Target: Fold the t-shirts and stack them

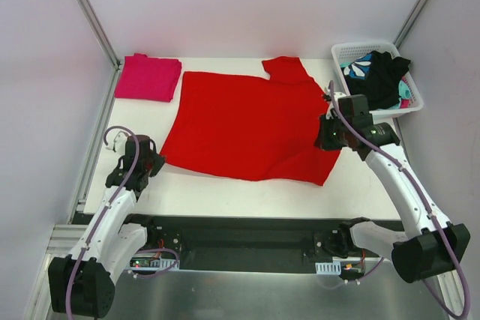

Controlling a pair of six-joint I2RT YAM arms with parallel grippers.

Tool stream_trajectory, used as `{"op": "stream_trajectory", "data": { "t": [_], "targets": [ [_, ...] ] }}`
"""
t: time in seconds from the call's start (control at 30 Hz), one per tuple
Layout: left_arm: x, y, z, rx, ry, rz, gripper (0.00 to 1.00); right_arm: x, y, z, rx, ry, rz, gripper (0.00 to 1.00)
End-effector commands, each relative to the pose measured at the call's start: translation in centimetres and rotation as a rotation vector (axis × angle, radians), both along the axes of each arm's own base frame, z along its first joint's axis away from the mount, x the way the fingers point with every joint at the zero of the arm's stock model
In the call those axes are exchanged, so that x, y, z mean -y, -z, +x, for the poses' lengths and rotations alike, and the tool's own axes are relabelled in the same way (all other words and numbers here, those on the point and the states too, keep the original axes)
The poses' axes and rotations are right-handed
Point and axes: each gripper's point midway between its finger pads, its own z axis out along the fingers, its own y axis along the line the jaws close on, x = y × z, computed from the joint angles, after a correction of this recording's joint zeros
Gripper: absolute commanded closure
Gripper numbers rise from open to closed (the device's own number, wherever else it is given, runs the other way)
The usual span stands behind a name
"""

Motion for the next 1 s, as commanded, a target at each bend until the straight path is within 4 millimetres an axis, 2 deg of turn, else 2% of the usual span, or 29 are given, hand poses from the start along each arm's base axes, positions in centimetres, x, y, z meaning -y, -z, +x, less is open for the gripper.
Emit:
{"op": "stream_trajectory", "data": {
  "t": [0.0, 0.1, 0.3, 0.43, 0.67, 0.83, 0.97],
  "targets": [
    [-0.5, -1.1, -0.8, -0.018, 0.005, 0.025, 1.00, 2.2, -3.5, 0.8, 0.091, 0.105, -0.044, 0.99],
    [-0.5, -1.3, -1.0, -0.020, 0.008, 0.029, 1.00, 3.3, -4.7, 0.8, 0.125, 0.149, -0.058, 0.99],
    [-0.4, -1.6, -1.4, -0.019, 0.016, 0.025, 1.00, 7.0, -6.9, 1.1, 0.199, 0.304, -0.120, 0.99],
    [-0.3, -1.7, -1.7, -0.024, 0.020, 0.019, 1.00, 8.4, -8.6, 1.3, 0.249, 0.371, -0.121, 0.99],
    [-0.3, -3.1, -1.6, -0.006, 0.035, 0.027, 1.00, 8.1, -9.9, 1.9, 0.269, 0.374, -0.082, 0.99],
    [0.0, -5.3, -0.6, 0.009, 0.059, 0.028, 1.00, 7.9, -10.0, 2.9, 0.269, 0.366, -0.066, 0.99],
    [0.5, -6.9, 0.1, 0.021, 0.086, 0.021, 1.00, 6.0, -10.4, 3.2, 0.249, 0.306, 0.019, 0.99]
  ]
}}
